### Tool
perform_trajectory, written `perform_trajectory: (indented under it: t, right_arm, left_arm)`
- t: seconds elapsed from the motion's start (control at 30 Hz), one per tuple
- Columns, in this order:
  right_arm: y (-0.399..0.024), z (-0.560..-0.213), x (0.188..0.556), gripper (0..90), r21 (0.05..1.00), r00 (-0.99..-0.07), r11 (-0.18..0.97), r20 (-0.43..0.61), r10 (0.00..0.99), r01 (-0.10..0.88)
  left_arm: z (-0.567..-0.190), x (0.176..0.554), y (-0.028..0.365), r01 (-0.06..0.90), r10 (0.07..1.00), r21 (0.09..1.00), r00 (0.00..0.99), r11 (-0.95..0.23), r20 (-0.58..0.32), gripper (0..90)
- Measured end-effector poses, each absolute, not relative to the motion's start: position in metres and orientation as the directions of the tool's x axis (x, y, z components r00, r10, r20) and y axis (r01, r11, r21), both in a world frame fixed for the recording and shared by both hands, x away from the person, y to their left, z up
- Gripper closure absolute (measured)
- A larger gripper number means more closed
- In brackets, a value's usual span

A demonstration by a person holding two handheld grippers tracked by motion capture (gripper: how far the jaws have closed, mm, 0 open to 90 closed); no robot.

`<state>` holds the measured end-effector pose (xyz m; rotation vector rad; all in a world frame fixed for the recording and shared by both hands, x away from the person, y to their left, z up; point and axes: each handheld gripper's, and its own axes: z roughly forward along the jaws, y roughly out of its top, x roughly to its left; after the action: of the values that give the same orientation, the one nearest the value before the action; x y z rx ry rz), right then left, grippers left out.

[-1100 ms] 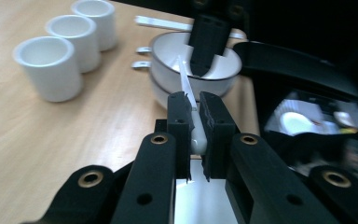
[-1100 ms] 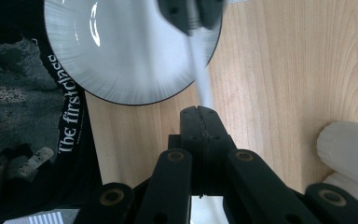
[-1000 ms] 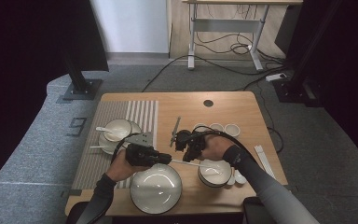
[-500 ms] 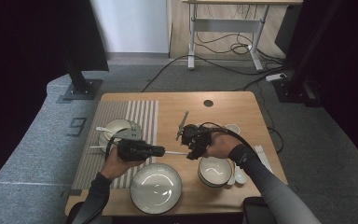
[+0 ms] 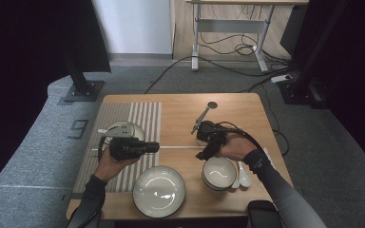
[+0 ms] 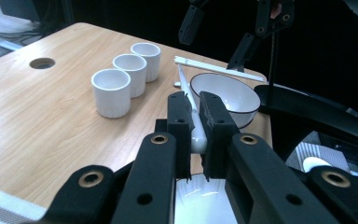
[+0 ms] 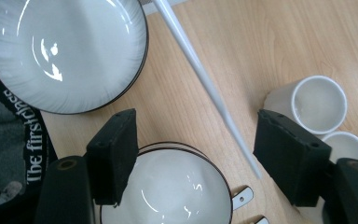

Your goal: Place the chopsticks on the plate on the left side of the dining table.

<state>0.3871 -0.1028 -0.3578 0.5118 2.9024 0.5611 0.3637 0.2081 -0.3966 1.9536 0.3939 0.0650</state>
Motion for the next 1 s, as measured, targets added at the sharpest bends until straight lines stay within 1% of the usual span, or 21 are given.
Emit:
perform_trajectory:
  t: [0.17, 0.43, 0.8, 1.0]
  right_arm:
    - [-0.117, -0.358, 0.388, 24.4, 0.448, -0.907, 0.823, -0.061, 0.417, 0.348]
    - [-0.139, -0.359, 0.385, 16.8, 0.566, -0.867, 0.734, -0.065, 0.494, 0.376]
    - [-0.170, -0.361, 0.373, 14.5, 0.703, -0.814, 0.592, -0.030, 0.579, 0.395]
    - [-0.191, -0.371, 0.368, 14.2, 0.764, -0.786, 0.513, -0.013, 0.617, 0.390]
  left_arm:
    - [-0.394, 0.363, 0.216, 0.249, 0.338, 0.905, 0.932, -0.344, -0.128, 83.9]
    - [-0.393, 0.362, 0.229, 0.253, 0.405, 0.907, 0.908, -0.336, -0.104, 83.9]
    - [-0.398, 0.361, 0.251, 0.277, 0.495, 0.907, 0.864, -0.319, -0.090, 83.9]
    - [-0.405, 0.362, 0.266, 0.291, 0.550, 0.907, 0.831, -0.305, -0.082, 83.9]
